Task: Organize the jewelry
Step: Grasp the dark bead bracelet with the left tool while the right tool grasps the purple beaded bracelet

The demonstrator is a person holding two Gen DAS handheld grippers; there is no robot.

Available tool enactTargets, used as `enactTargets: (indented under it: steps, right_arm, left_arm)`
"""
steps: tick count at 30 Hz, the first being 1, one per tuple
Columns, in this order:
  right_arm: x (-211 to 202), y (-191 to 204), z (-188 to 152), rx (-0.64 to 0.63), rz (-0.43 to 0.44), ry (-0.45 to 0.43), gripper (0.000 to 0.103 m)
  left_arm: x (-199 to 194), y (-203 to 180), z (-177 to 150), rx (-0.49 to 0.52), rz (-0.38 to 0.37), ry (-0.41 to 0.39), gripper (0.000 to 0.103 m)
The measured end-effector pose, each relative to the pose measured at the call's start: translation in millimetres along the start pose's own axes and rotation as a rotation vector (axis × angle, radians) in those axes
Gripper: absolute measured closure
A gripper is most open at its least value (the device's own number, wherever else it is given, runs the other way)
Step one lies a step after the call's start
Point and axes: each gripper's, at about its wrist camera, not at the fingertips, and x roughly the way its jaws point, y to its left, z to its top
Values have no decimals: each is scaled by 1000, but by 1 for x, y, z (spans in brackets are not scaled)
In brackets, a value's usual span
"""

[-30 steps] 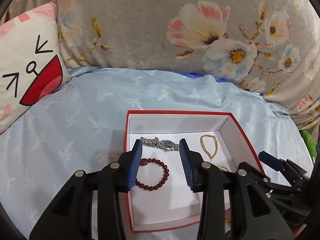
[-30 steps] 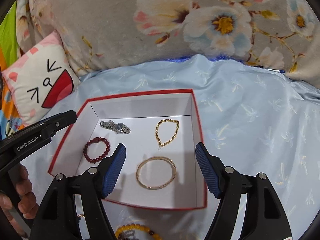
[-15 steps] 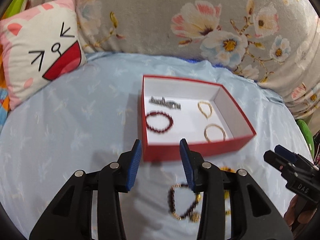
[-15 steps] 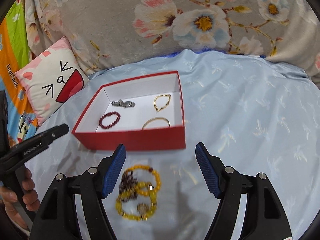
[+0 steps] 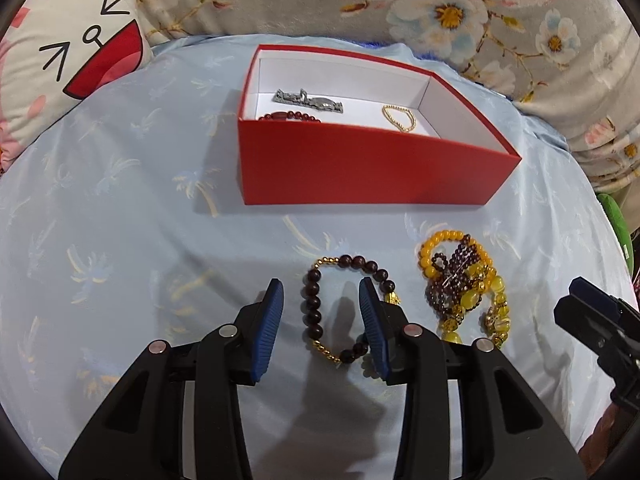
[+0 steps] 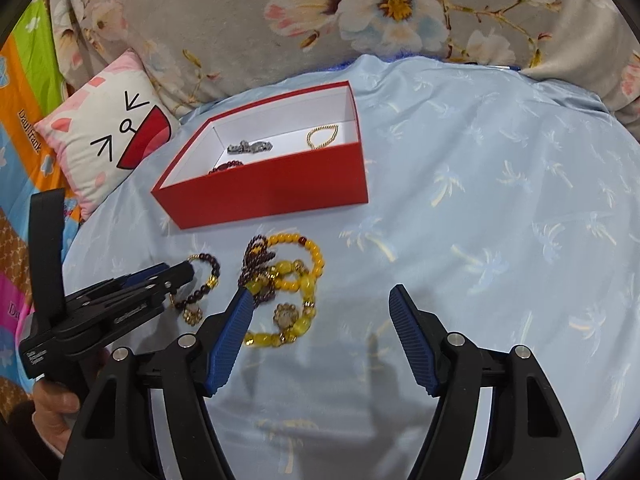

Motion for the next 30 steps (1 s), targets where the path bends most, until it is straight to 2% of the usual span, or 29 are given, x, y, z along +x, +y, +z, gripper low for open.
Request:
enactTargets:
  steps: [3, 5, 6, 7, 15, 27, 30]
  right_arm:
    - [2, 4, -2, -7, 9, 9, 39]
    - [4, 7, -3, -14, 17, 13, 41]
    - [6, 10, -3, -19, 21, 16, 43]
    - [7, 12, -3, -24, 26, 19, 45]
    - [24, 34, 6, -73, 58, 41, 62]
    - [62, 53, 23, -116, 44, 70, 64]
    - [69, 53, 25, -124, 31, 75, 73]
  left_arm:
    - [1, -5, -2, 24, 20, -16, 69]
    - [1, -6, -2, 32, 25, -18, 80]
    - [1, -6, -3, 37, 26, -18, 92]
    - [1, -7, -2, 40, 25, -17, 95]
    - [-3, -4, -8, 34, 21, -22, 95]
    - [-5, -1, -12, 31, 12, -35, 95]
    - [-5, 0, -13, 26, 6, -37, 95]
